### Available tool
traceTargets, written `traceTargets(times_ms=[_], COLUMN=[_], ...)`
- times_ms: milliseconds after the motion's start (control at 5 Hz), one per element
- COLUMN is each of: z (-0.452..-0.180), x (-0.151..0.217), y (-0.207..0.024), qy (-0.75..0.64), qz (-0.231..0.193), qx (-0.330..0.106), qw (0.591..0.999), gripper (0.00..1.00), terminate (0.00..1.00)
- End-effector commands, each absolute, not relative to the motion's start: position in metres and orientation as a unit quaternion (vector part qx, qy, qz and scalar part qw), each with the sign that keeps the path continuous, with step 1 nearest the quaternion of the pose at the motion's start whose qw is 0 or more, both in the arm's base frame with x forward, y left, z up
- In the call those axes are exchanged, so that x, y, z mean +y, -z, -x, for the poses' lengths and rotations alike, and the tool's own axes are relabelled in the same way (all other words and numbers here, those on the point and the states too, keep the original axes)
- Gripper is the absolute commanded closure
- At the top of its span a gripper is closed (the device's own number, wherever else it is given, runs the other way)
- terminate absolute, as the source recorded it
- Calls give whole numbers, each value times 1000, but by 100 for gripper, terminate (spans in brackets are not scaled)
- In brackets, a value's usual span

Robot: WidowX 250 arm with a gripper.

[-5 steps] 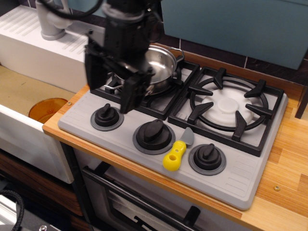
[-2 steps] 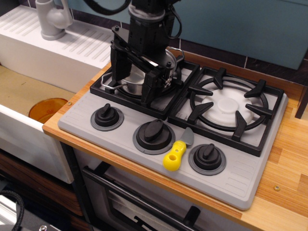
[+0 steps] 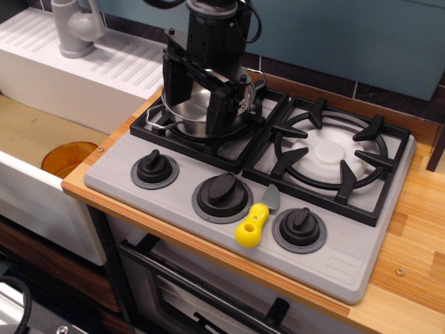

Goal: End effector reaching pot or pan

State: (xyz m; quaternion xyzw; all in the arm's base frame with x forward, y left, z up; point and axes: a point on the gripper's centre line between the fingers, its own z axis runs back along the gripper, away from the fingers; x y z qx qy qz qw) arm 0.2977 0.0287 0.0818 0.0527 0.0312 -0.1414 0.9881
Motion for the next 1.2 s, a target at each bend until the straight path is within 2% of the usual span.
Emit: traceTargets(times_ms=[0,600,1000], z=[-319,-371,-378], x=[31,38,40], y=[-86,-44,-42], qy=[164,208,215], qz=[-59,-51,-46], qx=[-4,-49,-45], qw=[985,975,975], gripper=[0,0,0], terminate=[0,0,0])
